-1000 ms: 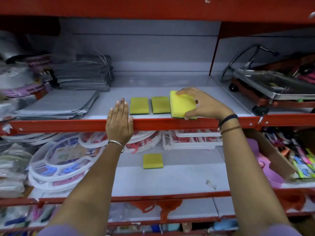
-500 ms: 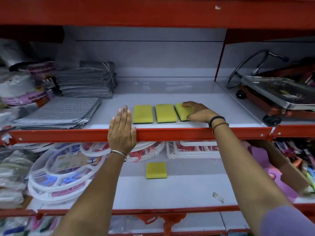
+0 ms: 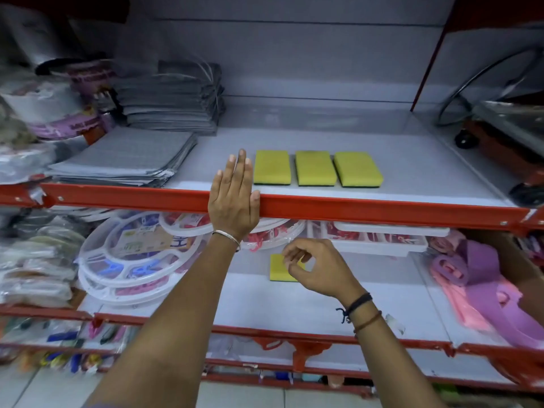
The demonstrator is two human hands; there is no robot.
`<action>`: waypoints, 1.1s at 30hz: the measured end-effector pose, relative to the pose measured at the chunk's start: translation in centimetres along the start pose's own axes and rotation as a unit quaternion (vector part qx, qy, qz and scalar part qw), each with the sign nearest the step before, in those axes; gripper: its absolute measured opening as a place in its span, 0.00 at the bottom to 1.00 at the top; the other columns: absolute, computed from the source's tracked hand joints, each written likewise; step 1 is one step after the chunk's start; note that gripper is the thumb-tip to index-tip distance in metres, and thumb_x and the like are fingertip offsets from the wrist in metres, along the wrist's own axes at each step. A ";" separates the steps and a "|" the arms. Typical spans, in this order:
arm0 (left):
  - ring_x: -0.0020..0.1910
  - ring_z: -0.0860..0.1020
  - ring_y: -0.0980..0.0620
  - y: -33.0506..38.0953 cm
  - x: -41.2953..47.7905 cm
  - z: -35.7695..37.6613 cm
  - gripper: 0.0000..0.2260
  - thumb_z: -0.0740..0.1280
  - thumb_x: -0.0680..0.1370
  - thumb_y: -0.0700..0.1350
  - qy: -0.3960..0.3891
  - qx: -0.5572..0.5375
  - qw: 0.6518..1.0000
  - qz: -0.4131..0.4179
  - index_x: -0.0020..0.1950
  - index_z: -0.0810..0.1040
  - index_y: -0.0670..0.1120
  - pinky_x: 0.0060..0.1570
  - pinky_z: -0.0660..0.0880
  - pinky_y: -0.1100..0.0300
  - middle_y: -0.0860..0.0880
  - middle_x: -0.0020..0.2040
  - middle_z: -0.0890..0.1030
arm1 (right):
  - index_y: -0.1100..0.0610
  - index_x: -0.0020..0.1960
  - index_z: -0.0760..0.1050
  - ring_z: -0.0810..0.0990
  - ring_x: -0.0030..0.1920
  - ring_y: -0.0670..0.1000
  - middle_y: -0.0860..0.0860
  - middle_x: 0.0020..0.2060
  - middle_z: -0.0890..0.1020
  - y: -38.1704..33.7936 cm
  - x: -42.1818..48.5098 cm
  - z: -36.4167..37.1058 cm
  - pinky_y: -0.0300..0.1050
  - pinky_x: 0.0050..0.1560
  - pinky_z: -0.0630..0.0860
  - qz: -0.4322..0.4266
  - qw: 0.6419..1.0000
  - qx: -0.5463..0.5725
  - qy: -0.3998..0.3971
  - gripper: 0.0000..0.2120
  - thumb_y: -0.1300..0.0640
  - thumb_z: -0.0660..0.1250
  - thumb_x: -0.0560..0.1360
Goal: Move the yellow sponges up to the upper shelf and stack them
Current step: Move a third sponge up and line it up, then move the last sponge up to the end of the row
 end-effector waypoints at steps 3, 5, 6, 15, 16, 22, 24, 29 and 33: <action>0.73 0.62 0.49 -0.1 -0.1 0.2 0.25 0.47 0.79 0.49 0.009 0.002 1.000 0.006 0.73 0.64 0.41 0.72 0.57 0.53 0.44 0.72 0.70 | 0.55 0.49 0.79 0.82 0.45 0.47 0.49 0.43 0.84 7.5 1.0 4.1 0.50 0.49 0.80 0.132 0.990 -0.033 -0.035 0.09 0.55 0.67 0.70; 0.73 0.62 0.49 0.0 -0.1 0.1 0.25 0.46 0.80 0.49 0.020 0.005 1.000 0.009 0.73 0.64 0.41 0.72 0.57 0.53 0.44 0.72 0.70 | 0.57 0.55 0.76 0.80 0.54 0.52 0.52 0.51 0.82 11.9 1.5 6.0 0.50 0.54 0.78 0.203 0.975 -0.064 -0.062 0.14 0.53 0.68 0.71; 0.73 0.62 0.48 0.0 0.0 0.1 0.25 0.45 0.80 0.50 0.024 0.006 1.000 0.009 0.73 0.64 0.41 0.73 0.56 0.54 0.44 0.72 0.70 | 0.57 0.60 0.74 0.78 0.59 0.54 0.54 0.57 0.79 13.7 1.8 7.1 0.49 0.58 0.76 0.227 0.966 -0.088 -0.085 0.19 0.52 0.68 0.71; 0.72 0.64 0.47 0.0 -0.3 0.3 0.26 0.43 0.80 0.50 0.064 0.019 0.997 0.025 0.72 0.64 0.41 0.74 0.54 0.54 0.44 0.70 0.72 | 0.52 0.77 0.47 0.52 0.77 0.55 0.53 0.77 0.54 21.0 2.9 13.5 0.52 0.74 0.54 0.266 0.895 -0.245 -0.260 0.44 0.48 0.68 0.70; 0.72 0.64 0.47 0.0 -0.3 0.3 0.26 0.43 0.80 0.50 0.066 0.017 0.997 0.025 0.73 0.64 0.41 0.74 0.55 0.54 0.44 0.70 0.72 | 0.53 0.77 0.49 0.56 0.75 0.56 0.54 0.75 0.58 21.2 3.0 13.4 0.52 0.73 0.57 0.265 0.891 -0.265 -0.256 0.43 0.47 0.69 0.69; 0.72 0.64 0.48 0.0 -0.3 0.2 0.26 0.43 0.80 0.50 0.067 0.017 0.997 0.025 0.73 0.63 0.41 0.73 0.55 0.54 0.44 0.70 0.72 | 0.57 0.70 0.60 0.69 0.65 0.58 0.56 0.65 0.71 20.9 1.8 12.0 0.52 0.62 0.66 0.308 0.881 -0.305 -0.188 0.42 0.36 0.68 0.65; 0.72 0.64 0.48 0.1 -0.3 0.1 0.26 0.43 0.80 0.50 0.063 0.019 0.998 0.024 0.73 0.63 0.41 0.73 0.55 0.54 0.44 0.70 0.72 | 0.57 0.68 0.63 0.72 0.62 0.59 0.57 0.62 0.73 20.4 0.8 11.0 0.51 0.58 0.70 0.336 0.892 -0.267 -0.143 0.42 0.35 0.69 0.63; 0.73 0.63 0.49 0.0 0.1 0.0 0.26 0.43 0.80 0.50 0.025 0.011 1.000 0.012 0.74 0.62 0.42 0.72 0.58 0.53 0.44 0.71 0.70 | 0.57 0.66 0.64 0.74 0.62 0.59 0.56 0.61 0.75 17.6 -1.8 7.6 0.50 0.55 0.73 0.380 0.893 -0.224 -0.094 0.43 0.33 0.70 0.61; 0.73 0.65 0.49 -0.1 0.1 -0.1 0.25 0.46 0.79 0.50 -0.022 -0.006 1.000 -0.003 0.74 0.63 0.42 0.72 0.58 0.53 0.45 0.73 0.68 | 0.57 0.69 0.62 0.74 0.63 0.58 0.55 0.62 0.75 13.7 -3.4 3.6 0.50 0.58 0.72 0.389 0.890 -0.226 -0.079 0.46 0.31 0.68 0.61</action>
Point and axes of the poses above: each hand's wrist, its own x-axis towards the middle knuckle, its own z-axis out of the palm, y = z × x, the point moved 10 cm from there along x, towards the middle knuckle
